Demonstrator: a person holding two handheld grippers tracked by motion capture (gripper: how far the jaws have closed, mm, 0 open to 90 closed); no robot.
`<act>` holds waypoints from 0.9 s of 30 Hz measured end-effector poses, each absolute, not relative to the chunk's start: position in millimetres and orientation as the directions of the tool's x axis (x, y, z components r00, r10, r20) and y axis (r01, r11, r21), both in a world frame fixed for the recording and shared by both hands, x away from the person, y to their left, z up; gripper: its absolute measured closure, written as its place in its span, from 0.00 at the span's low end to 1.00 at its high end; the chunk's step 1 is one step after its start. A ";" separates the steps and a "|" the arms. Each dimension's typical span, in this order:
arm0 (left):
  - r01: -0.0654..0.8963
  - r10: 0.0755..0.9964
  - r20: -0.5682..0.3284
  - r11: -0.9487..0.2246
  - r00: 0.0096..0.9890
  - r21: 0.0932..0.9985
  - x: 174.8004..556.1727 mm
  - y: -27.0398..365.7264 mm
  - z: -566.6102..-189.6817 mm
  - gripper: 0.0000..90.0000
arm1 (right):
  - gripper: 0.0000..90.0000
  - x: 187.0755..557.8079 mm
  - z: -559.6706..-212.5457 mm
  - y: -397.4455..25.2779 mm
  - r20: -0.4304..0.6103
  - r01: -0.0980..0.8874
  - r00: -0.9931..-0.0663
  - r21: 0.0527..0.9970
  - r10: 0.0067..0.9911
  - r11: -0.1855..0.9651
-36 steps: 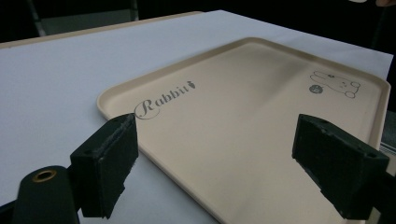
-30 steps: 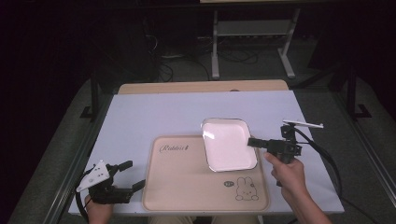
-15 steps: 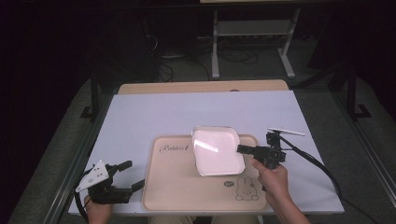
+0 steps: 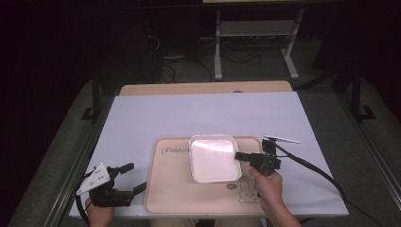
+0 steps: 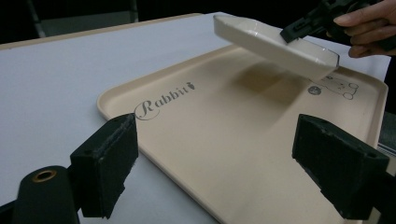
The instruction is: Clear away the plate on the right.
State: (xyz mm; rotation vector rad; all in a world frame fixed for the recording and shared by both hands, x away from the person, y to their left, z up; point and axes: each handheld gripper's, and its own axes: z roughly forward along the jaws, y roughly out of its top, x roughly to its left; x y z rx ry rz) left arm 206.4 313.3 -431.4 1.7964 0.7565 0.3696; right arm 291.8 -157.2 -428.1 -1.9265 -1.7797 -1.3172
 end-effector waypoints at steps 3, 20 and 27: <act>0.312 0.654 -0.111 -0.198 0.748 0.929 206.3 313.1 -431.2 0.16 | 0.97 291.8 -435.7 -153.1 0.691 0.881 -0.110 0.400 0.714 -0.252; 0.311 0.654 -0.113 -0.194 0.748 0.931 205.8 314.1 -431.1 0.16 | 0.96 290.9 -446.4 -144.2 0.672 0.878 -0.065 0.390 0.738 -0.278; 0.311 0.653 -0.114 -0.193 0.748 0.931 205.9 314.4 -431.2 0.16 | 0.93 289.0 -449.1 -142.6 0.644 0.872 -0.042 0.397 0.764 -0.287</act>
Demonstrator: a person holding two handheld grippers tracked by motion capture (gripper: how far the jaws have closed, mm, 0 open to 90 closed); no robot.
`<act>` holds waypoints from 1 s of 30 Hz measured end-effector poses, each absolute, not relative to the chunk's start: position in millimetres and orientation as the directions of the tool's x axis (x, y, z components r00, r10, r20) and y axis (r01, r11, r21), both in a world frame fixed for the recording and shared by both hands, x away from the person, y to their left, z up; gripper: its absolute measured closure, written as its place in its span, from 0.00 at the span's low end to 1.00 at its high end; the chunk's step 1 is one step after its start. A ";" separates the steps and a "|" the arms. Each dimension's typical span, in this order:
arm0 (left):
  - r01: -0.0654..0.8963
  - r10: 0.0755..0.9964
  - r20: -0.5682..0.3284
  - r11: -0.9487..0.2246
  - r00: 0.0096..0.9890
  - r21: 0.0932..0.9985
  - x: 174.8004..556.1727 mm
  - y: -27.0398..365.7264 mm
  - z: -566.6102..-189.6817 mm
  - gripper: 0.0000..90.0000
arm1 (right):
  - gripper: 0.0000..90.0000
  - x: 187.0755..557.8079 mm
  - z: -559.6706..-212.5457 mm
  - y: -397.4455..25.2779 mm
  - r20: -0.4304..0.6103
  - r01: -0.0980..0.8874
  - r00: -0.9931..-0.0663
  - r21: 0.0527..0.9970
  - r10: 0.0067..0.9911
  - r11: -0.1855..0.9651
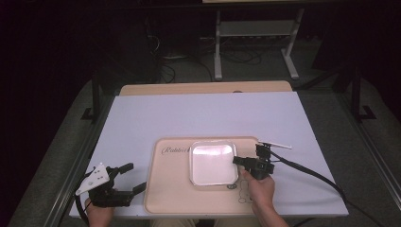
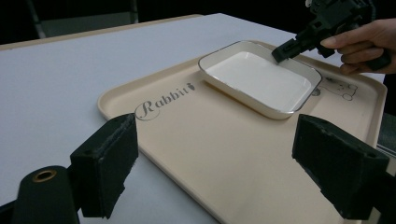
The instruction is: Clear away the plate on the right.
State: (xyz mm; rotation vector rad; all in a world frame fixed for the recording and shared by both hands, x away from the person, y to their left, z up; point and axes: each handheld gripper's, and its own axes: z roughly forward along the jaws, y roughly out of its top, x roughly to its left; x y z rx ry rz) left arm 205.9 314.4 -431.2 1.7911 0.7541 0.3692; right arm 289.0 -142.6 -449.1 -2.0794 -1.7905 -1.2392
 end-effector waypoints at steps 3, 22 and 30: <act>0.309 0.653 -0.113 -0.194 0.749 0.931 205.7 314.4 -431.2 0.16 | 0.93 289.0 -450.5 -142.4 0.641 0.872 -0.041 0.397 0.767 -0.285; 0.312 0.652 -0.113 -0.197 0.749 0.929 205.8 314.2 -431.7 0.16 | 0.95 277.6 -453.9 -138.8 0.645 0.879 -0.035 0.383 0.763 -0.283; 0.312 0.653 -0.112 -0.199 0.749 0.929 205.6 314.3 -431.5 0.16 | 0.95 277.0 -452.9 -139.2 0.648 0.880 -0.037 0.382 0.761 -0.282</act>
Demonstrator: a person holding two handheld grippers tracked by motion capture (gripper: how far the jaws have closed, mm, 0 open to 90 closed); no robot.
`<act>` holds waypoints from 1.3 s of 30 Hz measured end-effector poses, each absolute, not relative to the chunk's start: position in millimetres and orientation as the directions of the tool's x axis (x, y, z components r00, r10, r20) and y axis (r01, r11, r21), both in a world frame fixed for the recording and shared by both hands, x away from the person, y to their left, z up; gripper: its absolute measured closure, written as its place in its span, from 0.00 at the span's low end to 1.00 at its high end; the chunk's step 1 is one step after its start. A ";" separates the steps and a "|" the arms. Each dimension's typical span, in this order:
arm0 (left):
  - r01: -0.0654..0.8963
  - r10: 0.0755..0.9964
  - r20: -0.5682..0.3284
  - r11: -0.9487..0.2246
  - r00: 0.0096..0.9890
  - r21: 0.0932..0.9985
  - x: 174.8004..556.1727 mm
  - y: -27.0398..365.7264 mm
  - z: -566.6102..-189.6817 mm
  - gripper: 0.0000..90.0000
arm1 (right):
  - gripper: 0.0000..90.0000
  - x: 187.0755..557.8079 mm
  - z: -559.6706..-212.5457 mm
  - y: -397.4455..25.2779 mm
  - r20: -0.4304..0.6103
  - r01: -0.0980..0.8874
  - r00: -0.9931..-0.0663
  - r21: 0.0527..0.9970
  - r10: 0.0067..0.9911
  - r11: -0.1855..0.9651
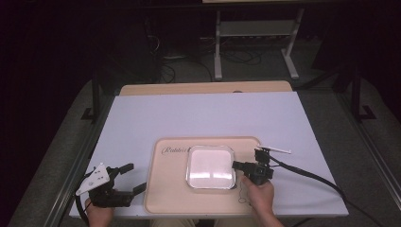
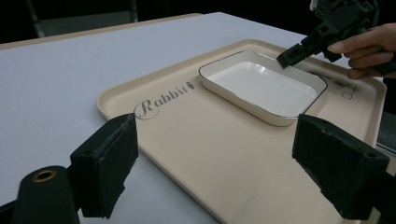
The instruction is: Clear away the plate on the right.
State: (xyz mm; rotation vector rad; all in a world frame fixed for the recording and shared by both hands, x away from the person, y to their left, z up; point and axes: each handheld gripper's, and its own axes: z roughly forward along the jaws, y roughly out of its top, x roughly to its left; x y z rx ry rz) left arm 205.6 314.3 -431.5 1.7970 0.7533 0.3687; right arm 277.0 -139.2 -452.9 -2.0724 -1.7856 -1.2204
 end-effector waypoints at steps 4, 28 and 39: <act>0.312 0.652 -0.112 -0.199 0.750 0.929 205.7 314.4 -431.4 0.16 | 0.94 277.5 -452.2 -140.1 0.644 0.879 -0.045 0.388 0.763 -0.276; 0.314 0.653 -0.107 -0.209 0.750 0.926 206.1 312.5 -432.2 0.16 | 0.69 274.7 -438.3 -151.8 0.621 0.842 -0.149 0.488 0.769 -0.230; 0.316 0.653 -0.109 -0.208 0.749 0.926 206.2 312.5 -432.5 0.16 | 0.60 276.1 -426.2 -162.7 0.607 0.815 -0.204 0.540 0.768 -0.210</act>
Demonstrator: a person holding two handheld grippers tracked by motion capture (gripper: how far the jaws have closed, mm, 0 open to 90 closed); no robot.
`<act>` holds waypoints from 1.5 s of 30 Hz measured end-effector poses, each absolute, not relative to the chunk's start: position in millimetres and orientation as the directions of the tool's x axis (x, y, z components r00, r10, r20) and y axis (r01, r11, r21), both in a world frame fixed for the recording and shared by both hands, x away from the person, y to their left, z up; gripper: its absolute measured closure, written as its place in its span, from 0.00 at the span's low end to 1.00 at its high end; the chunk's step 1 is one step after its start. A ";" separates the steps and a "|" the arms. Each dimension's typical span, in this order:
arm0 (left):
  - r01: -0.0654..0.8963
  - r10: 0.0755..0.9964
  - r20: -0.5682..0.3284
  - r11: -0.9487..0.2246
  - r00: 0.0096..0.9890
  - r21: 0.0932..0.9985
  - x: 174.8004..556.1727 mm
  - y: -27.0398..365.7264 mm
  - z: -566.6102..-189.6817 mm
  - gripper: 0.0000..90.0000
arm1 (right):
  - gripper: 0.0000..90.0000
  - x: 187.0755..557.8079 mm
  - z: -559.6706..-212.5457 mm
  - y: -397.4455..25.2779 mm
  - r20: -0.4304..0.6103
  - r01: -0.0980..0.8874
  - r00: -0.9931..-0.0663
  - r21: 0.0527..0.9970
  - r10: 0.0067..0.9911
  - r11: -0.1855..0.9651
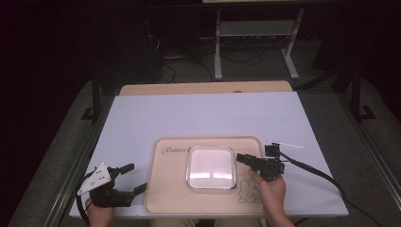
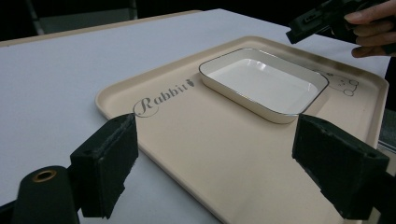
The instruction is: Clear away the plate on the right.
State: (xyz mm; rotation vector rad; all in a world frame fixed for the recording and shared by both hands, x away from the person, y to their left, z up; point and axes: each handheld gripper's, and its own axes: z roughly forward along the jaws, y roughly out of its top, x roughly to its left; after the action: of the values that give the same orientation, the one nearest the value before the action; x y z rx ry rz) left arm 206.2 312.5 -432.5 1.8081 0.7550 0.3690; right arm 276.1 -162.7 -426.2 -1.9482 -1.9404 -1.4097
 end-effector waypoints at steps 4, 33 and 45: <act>0.318 0.653 -0.110 -0.210 0.749 0.924 206.3 312.3 -432.6 0.16 | 0.57 276.5 -423.8 -165.0 0.595 0.805 -0.223 0.559 0.772 -0.198; 0.327 0.652 -0.111 -0.220 0.750 0.919 208.4 311.4 -434.9 0.16 | 0.38 276.6 -411.8 -210.7 0.455 0.667 -0.344 0.734 0.821 -0.127; 0.333 0.652 -0.114 -0.223 0.750 0.916 210.1 310.4 -435.9 0.16 | 0.32 272.1 -403.6 -232.2 0.353 0.573 -0.409 0.817 0.841 -0.065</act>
State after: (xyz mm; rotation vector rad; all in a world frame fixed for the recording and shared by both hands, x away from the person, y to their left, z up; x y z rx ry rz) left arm 210.1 310.4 -435.9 1.8294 0.7644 0.3553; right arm 272.1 -232.2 -403.6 -1.8128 -2.3066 -1.7354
